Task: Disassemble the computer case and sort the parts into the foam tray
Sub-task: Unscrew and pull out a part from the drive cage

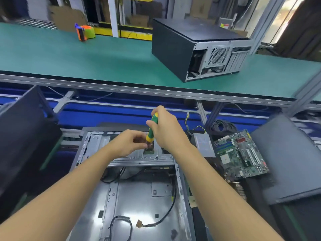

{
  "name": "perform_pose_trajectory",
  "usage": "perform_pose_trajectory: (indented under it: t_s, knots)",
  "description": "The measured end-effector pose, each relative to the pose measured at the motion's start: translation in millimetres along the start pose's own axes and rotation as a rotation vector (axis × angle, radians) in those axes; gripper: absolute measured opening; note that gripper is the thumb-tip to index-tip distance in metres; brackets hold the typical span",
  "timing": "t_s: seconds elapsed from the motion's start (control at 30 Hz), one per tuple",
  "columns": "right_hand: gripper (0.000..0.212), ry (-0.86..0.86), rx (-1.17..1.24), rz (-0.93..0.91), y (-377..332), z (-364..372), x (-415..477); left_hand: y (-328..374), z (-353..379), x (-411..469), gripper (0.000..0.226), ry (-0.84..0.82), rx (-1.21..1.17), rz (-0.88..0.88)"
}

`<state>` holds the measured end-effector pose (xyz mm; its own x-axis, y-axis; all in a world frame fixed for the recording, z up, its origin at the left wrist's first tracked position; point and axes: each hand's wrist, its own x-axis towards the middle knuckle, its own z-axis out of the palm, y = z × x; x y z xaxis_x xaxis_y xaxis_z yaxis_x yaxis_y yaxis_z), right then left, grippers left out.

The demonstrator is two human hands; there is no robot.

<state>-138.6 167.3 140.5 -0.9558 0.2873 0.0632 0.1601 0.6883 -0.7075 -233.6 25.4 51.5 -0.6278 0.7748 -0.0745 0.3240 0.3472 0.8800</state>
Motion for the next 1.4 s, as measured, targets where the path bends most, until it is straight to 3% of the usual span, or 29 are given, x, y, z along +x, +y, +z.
perform_pose_trajectory:
  t_s: [0.63, 0.9, 1.07, 1.2, 1.4]
  knots:
    - [0.023, -0.033, -0.091, -0.045, 7.6, 15.0, 5.9, -28.7, 10.3, 7.2, 0.021, 0.007, -0.043, -0.022]
    - [0.018, -0.211, -0.268, -0.145, -2.3, 3.5, 9.6, -35.3, 5.5, -0.1, 0.023, 0.007, -0.151, -0.027]
    - [0.03, -0.099, -0.328, -0.122, 4.9, -1.8, 12.6, -32.0, 4.0, 1.9, 0.027, -0.021, -0.095, -0.042]
    - [0.036, -0.035, -0.292, -0.14, 3.4, 7.7, 9.8, -30.2, 16.7, 2.9, 0.024, 0.057, 0.031, -0.03]
    - [0.032, -0.115, -0.283, -0.203, -0.9, 7.7, 8.3, -36.5, 19.3, 2.3, 0.018, 0.125, 0.068, -0.027]
